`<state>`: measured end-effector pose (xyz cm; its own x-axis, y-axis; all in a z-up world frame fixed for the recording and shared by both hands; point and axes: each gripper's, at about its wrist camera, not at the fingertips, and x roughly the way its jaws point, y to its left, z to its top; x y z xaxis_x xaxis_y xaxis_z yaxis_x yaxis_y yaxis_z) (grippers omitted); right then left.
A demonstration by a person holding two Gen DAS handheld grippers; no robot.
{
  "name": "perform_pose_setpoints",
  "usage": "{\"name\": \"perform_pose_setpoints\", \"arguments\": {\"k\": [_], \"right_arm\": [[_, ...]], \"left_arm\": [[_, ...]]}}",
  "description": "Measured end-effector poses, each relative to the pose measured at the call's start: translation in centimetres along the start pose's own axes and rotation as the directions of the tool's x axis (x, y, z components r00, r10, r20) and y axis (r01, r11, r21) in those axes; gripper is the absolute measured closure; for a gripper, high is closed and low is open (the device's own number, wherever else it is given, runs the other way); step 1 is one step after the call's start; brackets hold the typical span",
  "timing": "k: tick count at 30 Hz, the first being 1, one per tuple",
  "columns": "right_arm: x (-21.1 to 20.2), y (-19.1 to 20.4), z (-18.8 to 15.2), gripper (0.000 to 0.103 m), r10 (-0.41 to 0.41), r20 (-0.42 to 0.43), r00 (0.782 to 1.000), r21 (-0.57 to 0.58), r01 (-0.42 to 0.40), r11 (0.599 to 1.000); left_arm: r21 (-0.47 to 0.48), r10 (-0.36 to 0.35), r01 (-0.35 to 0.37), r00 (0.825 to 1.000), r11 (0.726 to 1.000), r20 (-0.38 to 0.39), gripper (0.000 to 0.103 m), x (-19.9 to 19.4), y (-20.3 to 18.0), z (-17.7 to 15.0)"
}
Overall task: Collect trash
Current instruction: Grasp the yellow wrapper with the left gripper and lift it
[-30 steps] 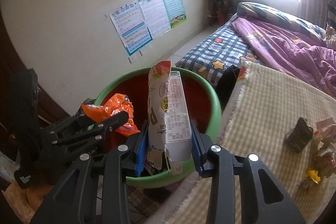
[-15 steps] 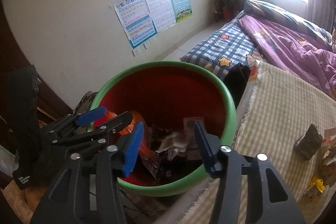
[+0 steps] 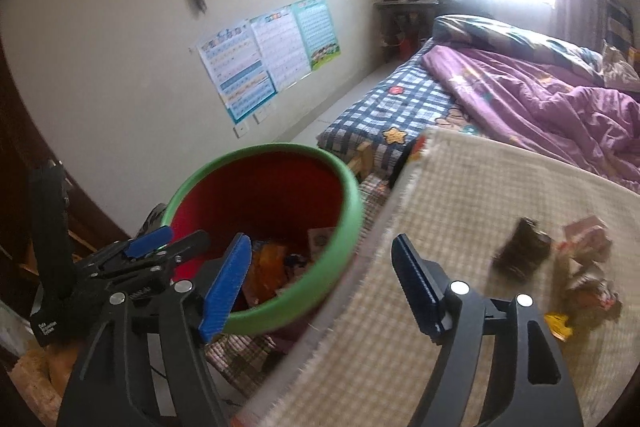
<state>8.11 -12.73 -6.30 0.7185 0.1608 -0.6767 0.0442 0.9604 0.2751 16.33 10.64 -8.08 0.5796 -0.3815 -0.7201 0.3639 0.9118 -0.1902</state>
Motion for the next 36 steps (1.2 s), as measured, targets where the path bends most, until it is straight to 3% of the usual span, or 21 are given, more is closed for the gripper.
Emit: {"name": "perform_pose_setpoints", "arguments": {"k": [9,18,27,33,36], "right_arm": [[-4.2,-6.3,-2.1,0.030,-0.009,0.017,1.000,0.054,0.008,0.999],[-8.5,-15.1,-5.2,0.030,-0.096,-0.002,0.995,0.086,0.096,0.992],[-12.1,-23.4,-8.2,0.030,-0.150,-0.029,0.988,0.170,0.153,0.973],[-13.7,-25.7,-9.3,0.030,-0.147,-0.023,0.989,0.198,0.149,0.969],[-14.3,-26.6,-9.7,0.030,-0.143,-0.025,0.989,0.215,0.144,0.966]], "left_arm": [[-0.017,0.049,-0.048,0.999,0.999,0.016,0.034,-2.0,-4.5,-2.2],[-0.036,0.059,-0.058,0.998,0.998,0.011,0.033,-2.6,-10.8,-5.0],[0.011,-0.020,0.020,0.999,1.000,-0.028,0.031,-1.2,-19.4,-6.8],[0.049,-0.106,0.110,0.991,0.993,-0.079,0.028,2.1,-25.2,-6.2],[0.072,-0.112,0.122,0.985,0.990,-0.128,0.028,4.6,-27.5,-6.6]]}}
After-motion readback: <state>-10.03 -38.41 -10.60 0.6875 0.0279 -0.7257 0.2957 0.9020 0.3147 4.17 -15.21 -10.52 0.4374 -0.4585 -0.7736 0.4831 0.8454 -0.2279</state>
